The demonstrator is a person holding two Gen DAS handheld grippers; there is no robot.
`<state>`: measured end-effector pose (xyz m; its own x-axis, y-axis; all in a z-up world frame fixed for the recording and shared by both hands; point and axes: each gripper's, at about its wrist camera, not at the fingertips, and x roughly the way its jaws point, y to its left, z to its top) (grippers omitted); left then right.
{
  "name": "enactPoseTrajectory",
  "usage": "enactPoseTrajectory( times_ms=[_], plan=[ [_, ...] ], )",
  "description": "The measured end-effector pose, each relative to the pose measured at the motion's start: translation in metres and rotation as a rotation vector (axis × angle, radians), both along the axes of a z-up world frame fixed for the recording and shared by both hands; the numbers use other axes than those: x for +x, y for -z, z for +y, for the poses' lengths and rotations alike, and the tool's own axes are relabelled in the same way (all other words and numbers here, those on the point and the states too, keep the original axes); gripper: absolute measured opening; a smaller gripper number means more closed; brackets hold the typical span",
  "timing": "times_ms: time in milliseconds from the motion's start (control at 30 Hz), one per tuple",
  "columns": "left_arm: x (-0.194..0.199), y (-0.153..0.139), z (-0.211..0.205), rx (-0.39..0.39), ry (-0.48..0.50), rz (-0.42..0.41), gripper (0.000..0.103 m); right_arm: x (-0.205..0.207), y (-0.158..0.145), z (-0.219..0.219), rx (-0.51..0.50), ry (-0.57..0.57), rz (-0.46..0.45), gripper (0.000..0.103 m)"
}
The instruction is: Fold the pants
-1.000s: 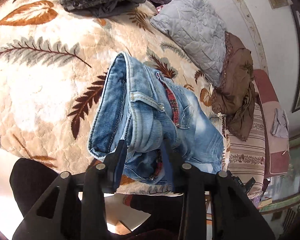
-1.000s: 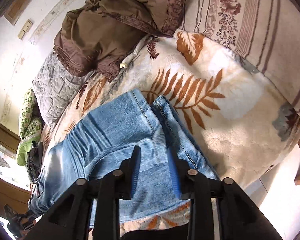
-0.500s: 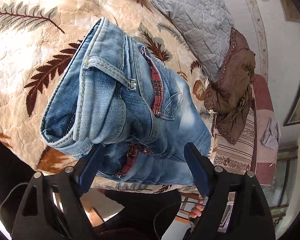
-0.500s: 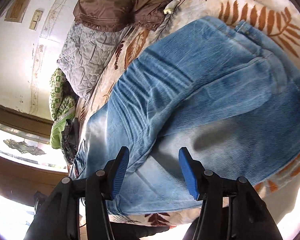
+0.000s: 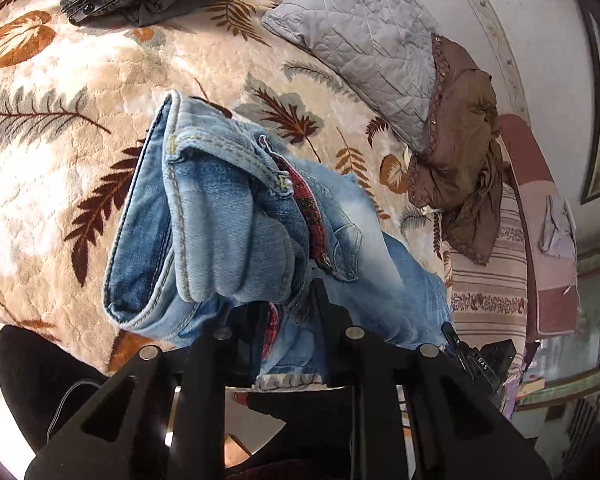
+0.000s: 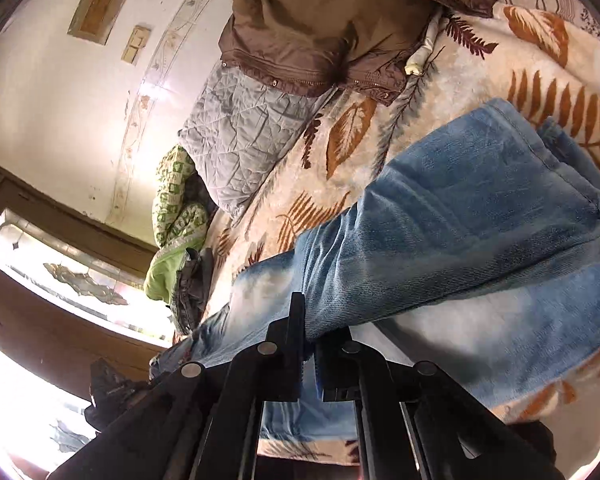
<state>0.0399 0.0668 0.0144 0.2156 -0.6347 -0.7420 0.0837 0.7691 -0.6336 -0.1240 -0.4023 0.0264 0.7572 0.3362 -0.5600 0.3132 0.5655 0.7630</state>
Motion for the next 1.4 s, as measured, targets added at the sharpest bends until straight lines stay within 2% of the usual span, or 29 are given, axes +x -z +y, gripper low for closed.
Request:
enactPoseTrajectory(
  times_ms=[100, 167, 267, 333, 433, 500, 600, 633, 733, 867, 933, 967, 1000, 1067, 1133, 1200, 1233, 1300, 1333, 1367, 1400],
  plan=[
    [-0.014, 0.053, 0.004, 0.051, 0.010, 0.133, 0.020, -0.023, 0.029, 0.010, -0.025, -0.027, 0.131, 0.003],
    [-0.016, 0.080, 0.009, 0.040, -0.015, 0.211, 0.020, -0.029, 0.054, 0.011, -0.038, -0.013, 0.228, 0.004],
    [-0.017, 0.086, 0.019, -0.019, -0.044, 0.244, 0.021, -0.037, 0.071, 0.006, 0.026, 0.022, 0.244, 0.009],
    [-0.021, 0.073, 0.021, -0.020, -0.014, 0.199, 0.022, -0.042, 0.068, 0.003, 0.044, 0.041, 0.232, 0.012],
    [-0.036, 0.043, 0.033, -0.026, 0.068, 0.075, 0.030, -0.063, 0.055, -0.014, 0.042, 0.088, 0.212, 0.031],
    [-0.042, 0.025, 0.047, -0.043, 0.076, 0.009, 0.048, -0.091, 0.045, -0.036, 0.021, 0.184, 0.199, 0.041],
    [-0.032, 0.009, 0.068, -0.018, 0.003, -0.061, 0.065, -0.130, 0.038, -0.071, 0.017, 0.353, 0.187, 0.047],
    [-0.024, 0.009, 0.071, -0.007, -0.032, -0.057, 0.066, -0.137, 0.041, -0.081, 0.033, 0.391, 0.195, 0.047],
    [-0.003, 0.026, 0.067, -0.059, -0.057, 0.031, 0.066, -0.135, 0.054, -0.091, 0.114, 0.404, 0.176, 0.047],
    [0.013, 0.054, 0.035, 0.015, -0.020, 0.113, 0.064, -0.110, 0.070, -0.085, 0.182, 0.368, 0.163, 0.047],
    [0.015, 0.053, 0.025, 0.084, -0.030, 0.090, 0.057, -0.092, 0.081, -0.086, 0.205, 0.368, 0.181, 0.047],
    [0.015, 0.049, 0.023, 0.096, -0.031, 0.085, 0.051, -0.084, 0.087, -0.089, 0.230, 0.361, 0.196, 0.039],
    [0.014, 0.045, 0.023, 0.087, -0.039, 0.077, 0.047, -0.078, 0.087, -0.092, 0.245, 0.337, 0.164, 0.004],
    [0.011, 0.035, 0.026, 0.082, -0.050, 0.045, 0.042, -0.076, 0.058, -0.099, 0.131, 0.334, 0.068, 0.005],
    [0.009, 0.034, 0.024, 0.129, -0.041, 0.025, 0.040, -0.083, 0.023, -0.103, -0.014, 0.342, -0.047, 0.005],
    [0.010, 0.047, 0.017, 0.189, -0.028, 0.037, 0.039, -0.089, 0.019, -0.105, -0.105, 0.364, -0.016, 0.006],
    [0.011, 0.055, 0.013, 0.213, -0.027, 0.050, 0.039, -0.089, 0.033, -0.107, -0.098, 0.363, 0.040, 0.007],
    [0.011, 0.065, 0.010, 0.248, -0.026, 0.058, 0.039, -0.089, 0.072, -0.110, -0.080, 0.361, 0.210, 0.005],
    [0.012, 0.063, 0.008, 0.252, -0.026, 0.049, 0.039, -0.094, 0.090, -0.111, -0.025, 0.352, 0.227, 0.002],
    [0.011, 0.061, 0.009, 0.255, -0.021, 0.042, 0.039, -0.105, 0.093, -0.111, 0.023, 0.391, 0.168, 0.003],
    [0.011, 0.059, 0.010, 0.256, -0.016, 0.037, 0.039, -0.114, 0.092, -0.111, 0.058, 0.412, 0.154, 0.007]
  ],
)
